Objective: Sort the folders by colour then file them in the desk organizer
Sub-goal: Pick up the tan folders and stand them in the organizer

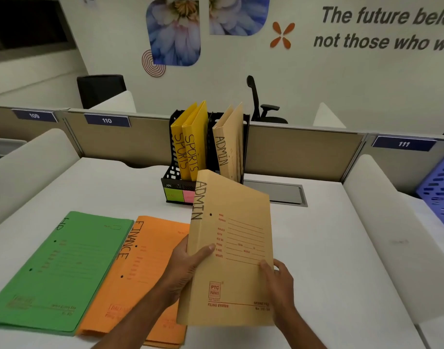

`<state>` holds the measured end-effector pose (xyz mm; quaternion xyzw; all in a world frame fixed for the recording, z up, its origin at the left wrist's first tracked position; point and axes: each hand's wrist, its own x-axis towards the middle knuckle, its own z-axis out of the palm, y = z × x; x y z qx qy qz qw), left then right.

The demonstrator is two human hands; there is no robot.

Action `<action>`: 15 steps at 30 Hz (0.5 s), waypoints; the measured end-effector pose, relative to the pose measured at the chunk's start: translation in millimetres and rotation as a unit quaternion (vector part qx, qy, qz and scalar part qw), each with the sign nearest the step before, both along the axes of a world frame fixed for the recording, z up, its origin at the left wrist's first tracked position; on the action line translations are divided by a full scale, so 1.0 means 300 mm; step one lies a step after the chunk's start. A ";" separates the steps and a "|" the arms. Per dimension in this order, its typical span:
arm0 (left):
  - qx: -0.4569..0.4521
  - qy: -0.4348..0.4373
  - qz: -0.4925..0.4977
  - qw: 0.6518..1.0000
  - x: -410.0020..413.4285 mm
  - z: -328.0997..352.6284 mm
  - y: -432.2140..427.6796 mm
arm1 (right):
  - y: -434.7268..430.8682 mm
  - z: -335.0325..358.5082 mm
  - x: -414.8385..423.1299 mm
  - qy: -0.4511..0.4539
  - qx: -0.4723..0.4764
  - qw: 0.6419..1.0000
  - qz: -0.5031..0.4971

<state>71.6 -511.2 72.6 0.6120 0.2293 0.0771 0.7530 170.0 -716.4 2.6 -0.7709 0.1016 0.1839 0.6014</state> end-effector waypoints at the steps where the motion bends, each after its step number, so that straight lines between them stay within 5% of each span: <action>1: -0.001 0.001 -0.003 1.000 0.011 0.016 0.005 | 0.015 0.013 0.015 0.000 0.007 1.000 -0.002; 15: 0.069 -0.107 0.124 0.984 0.250 0.254 0.123 | 0.201 0.189 0.209 -0.096 0.004 0.994 0.061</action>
